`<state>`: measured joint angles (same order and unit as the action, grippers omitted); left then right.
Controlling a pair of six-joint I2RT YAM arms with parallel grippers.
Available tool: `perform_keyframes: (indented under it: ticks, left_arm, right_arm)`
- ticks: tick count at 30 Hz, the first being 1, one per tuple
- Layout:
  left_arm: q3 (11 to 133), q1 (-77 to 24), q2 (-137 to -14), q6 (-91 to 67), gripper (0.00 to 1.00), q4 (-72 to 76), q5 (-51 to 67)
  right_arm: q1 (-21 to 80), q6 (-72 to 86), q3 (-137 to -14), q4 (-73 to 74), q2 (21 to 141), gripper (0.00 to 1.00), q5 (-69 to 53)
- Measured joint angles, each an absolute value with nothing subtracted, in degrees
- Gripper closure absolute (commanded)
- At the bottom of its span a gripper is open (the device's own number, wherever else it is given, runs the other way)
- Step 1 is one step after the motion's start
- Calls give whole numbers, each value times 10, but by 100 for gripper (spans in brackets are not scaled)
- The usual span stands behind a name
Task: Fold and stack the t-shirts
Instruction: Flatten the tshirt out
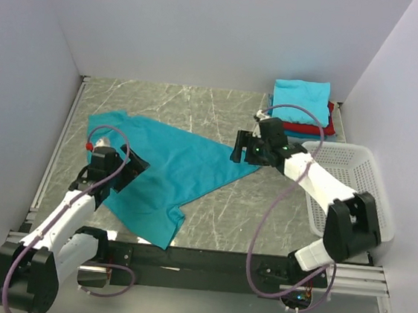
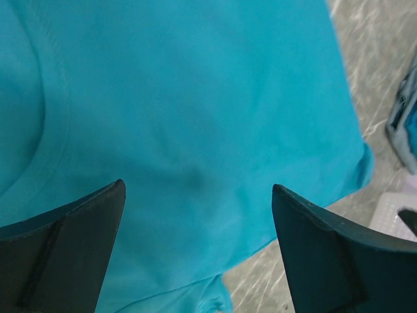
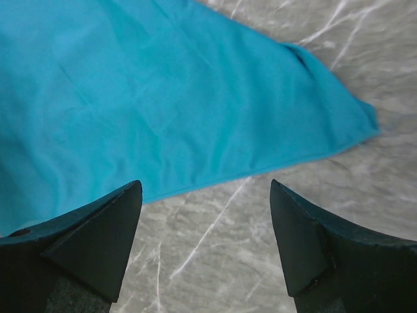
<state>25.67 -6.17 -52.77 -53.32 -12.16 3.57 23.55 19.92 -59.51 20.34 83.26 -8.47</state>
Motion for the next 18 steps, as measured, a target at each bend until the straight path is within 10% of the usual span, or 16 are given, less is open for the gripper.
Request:
perform_keyframes:
  ticks: [18]
  left_arm:
    - [282,-30,-713,-545,1,-44,27]
  right_arm:
    - [181,214,-694,219,1073,12,-85]
